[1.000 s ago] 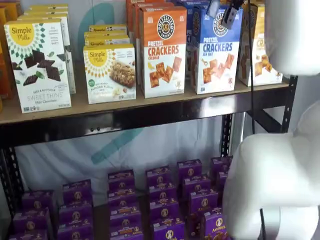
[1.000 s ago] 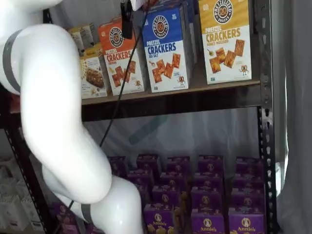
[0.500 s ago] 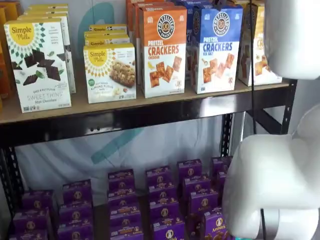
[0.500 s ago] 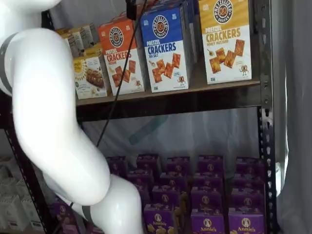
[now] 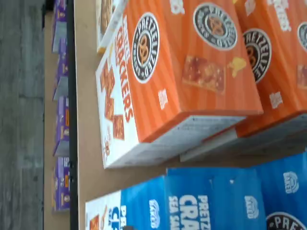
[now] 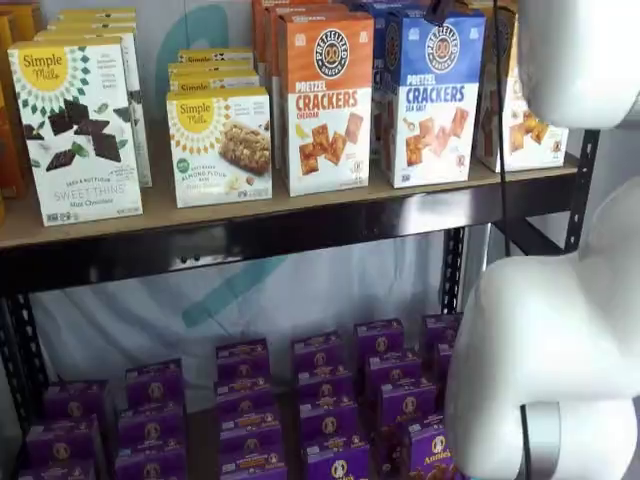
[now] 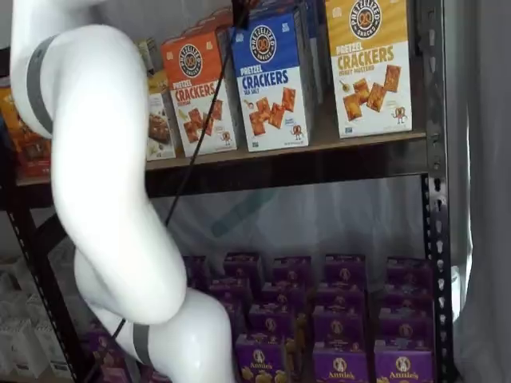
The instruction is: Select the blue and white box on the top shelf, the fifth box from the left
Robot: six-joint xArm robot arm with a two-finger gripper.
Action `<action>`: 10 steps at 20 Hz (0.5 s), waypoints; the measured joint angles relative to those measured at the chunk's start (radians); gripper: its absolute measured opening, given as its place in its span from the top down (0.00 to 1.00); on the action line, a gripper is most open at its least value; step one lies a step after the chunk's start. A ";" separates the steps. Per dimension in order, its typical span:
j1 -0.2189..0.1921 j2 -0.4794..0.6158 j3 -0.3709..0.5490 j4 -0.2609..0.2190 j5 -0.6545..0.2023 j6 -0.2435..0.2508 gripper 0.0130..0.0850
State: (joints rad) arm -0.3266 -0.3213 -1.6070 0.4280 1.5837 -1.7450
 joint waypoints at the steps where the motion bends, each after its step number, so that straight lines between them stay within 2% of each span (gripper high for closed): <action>1: 0.003 0.013 -0.004 -0.010 -0.003 -0.004 0.00; 4: 0.010 0.029 -0.001 -0.027 -0.015 -0.011 0.00; 10: 0.019 0.069 -0.022 -0.064 0.014 -0.021 0.00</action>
State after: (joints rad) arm -0.3081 -0.2519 -1.6286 0.3636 1.5980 -1.7656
